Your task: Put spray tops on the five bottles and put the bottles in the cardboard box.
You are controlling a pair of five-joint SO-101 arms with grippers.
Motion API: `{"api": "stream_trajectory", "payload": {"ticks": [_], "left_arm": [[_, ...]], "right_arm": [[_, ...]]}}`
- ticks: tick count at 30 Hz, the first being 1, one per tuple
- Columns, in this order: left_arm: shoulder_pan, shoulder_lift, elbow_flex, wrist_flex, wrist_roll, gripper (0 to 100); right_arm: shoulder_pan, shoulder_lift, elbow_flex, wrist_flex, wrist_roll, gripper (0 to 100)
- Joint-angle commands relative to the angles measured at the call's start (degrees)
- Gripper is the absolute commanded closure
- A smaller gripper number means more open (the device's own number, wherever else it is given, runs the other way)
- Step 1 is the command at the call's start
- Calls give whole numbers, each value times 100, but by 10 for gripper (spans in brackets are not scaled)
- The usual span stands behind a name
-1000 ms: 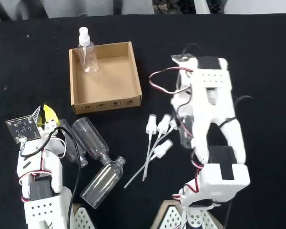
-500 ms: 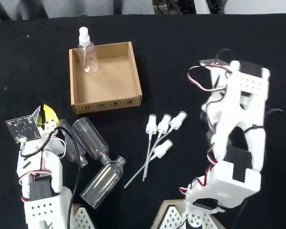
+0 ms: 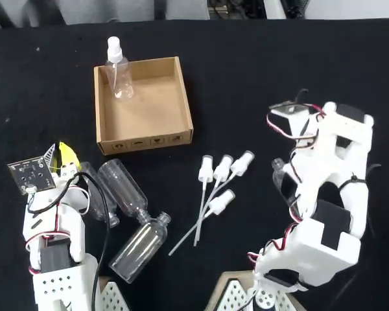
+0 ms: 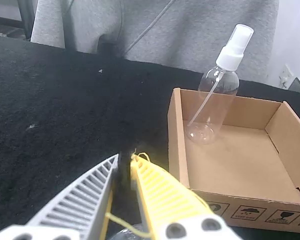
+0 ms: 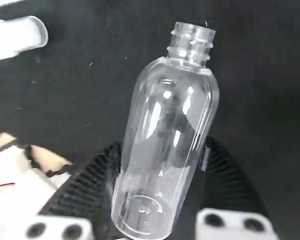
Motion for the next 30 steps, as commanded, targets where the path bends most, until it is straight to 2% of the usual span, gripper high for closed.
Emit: {"api": "stream_trajectory", "payload": {"ticks": [1, 8, 13, 15, 23, 30], "left_arm": [[-75, -26, 127, 18, -79, 963], [-75, -26, 127, 18, -79, 963], [-75, -26, 127, 18, -79, 963], [-75, -26, 127, 18, -79, 963], [-75, -26, 127, 18, -79, 963], [-75, -26, 127, 18, -79, 963]], "right_arm": [[97, -4, 127, -422, 308, 836], [62, 4, 163, -475, 308, 819], [0, 4, 171, -501, 123, 657], [-9, 4, 171, -510, 97, 623], [-255, 101, 426, -853, 35, 701], [-334, 321, 576, -1530, -853, 776]]}}
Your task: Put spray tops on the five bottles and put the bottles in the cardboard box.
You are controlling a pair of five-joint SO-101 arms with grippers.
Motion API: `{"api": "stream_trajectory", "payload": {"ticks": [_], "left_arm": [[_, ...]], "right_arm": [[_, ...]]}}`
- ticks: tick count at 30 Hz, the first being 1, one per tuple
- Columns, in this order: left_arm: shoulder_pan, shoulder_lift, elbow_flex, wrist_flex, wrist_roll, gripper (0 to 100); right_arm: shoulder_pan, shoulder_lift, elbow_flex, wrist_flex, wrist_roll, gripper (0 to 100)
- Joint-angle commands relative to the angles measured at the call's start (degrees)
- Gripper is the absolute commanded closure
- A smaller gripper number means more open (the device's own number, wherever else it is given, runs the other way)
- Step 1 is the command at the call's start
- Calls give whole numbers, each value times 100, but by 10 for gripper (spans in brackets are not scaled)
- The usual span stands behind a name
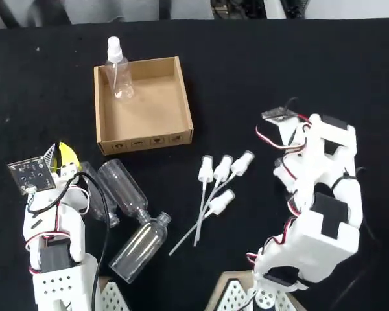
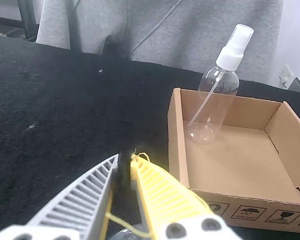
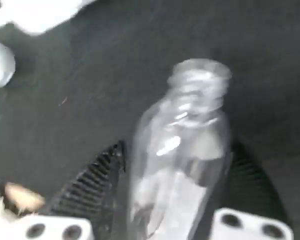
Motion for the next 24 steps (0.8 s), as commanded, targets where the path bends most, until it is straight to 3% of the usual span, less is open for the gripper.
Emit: {"api": "stream_trajectory", "payload": {"ticks": [1, 15, 24], "left_arm": [[-75, -26, 127, 18, -79, 963], [-75, -26, 127, 18, -79, 963], [-75, -26, 127, 18, -79, 963]], "right_arm": [[-132, -92, -57, -141, -299, 787], [-123, -769, -31, 264, -316, 945], [-141, -2352, -22, 1073, -308, 952]]}}
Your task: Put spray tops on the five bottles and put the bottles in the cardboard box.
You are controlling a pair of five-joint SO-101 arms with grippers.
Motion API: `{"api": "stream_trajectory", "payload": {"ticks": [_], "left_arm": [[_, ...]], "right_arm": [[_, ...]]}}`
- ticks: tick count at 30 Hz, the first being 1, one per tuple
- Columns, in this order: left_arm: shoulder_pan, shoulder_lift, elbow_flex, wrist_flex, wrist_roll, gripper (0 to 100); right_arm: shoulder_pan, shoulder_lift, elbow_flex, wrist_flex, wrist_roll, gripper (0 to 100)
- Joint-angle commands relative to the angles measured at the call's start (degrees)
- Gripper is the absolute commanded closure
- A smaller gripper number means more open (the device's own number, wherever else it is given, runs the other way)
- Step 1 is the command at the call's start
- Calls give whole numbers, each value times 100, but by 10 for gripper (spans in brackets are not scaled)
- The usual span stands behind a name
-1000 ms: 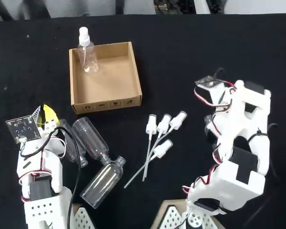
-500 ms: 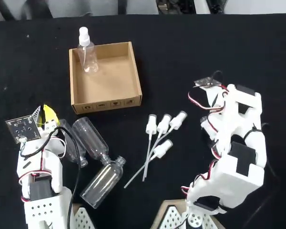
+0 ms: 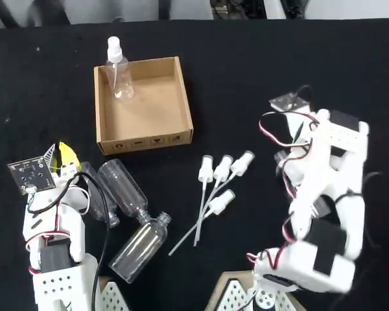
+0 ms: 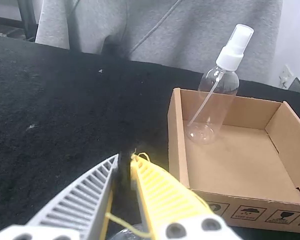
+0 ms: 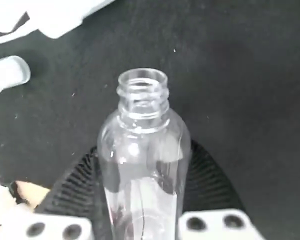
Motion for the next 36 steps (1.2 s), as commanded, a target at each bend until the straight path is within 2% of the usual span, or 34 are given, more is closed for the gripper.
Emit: {"api": "stream_trajectory", "payload": {"ticks": [1, 12, 17, 22, 26, 36], "left_arm": [[-75, -26, 127, 18, -79, 963], [-75, -26, 127, 18, -79, 963], [-75, -26, 127, 18, -79, 963], [-75, -26, 127, 18, -79, 963], [-75, -26, 127, 18, -79, 963], [-57, -44, 127, 149, -79, 963]], "right_arm": [[-132, -919, -13, 299, -53, 952], [-580, -2554, 1051, 237, -114, 951], [-747, -3275, 1455, -220, -923, 952], [-1125, -3829, 1868, -519, -1301, 949], [-1433, -4013, 2009, -624, -1864, 949], [-1996, -4048, 1982, -791, -2673, 949]]}}
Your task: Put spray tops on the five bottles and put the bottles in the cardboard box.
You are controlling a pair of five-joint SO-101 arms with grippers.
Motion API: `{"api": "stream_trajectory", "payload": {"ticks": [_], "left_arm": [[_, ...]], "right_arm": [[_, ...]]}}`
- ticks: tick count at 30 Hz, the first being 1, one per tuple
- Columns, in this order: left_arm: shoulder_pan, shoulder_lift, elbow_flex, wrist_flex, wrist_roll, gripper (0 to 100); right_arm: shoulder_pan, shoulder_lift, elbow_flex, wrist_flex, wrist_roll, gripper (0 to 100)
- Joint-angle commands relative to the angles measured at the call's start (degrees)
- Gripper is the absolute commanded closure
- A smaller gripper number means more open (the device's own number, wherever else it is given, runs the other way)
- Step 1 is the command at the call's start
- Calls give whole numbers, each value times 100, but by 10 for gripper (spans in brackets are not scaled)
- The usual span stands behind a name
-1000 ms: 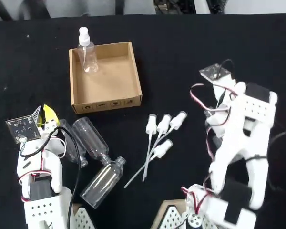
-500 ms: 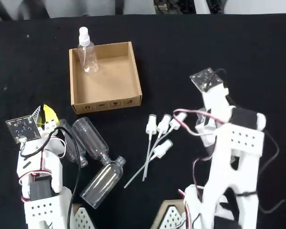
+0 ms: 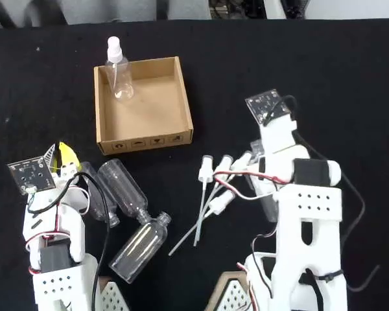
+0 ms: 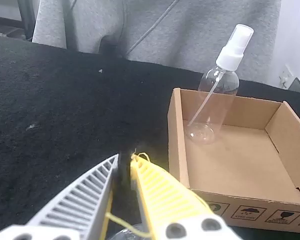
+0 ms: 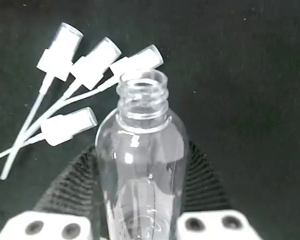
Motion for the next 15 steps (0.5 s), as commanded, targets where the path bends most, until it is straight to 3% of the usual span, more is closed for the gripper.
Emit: {"api": "stream_trajectory", "payload": {"ticks": [1, 6, 15], "left_arm": [[-31, -53, 127, 193, -79, 963], [-31, -53, 127, 202, -79, 963], [207, -35, 127, 220, -79, 948]], "right_arm": [[-281, -242, -40, -369, -457, 949], [-273, -251, 136, -923, -1275, 950], [-53, -251, 110, -993, -1741, 952]]}}
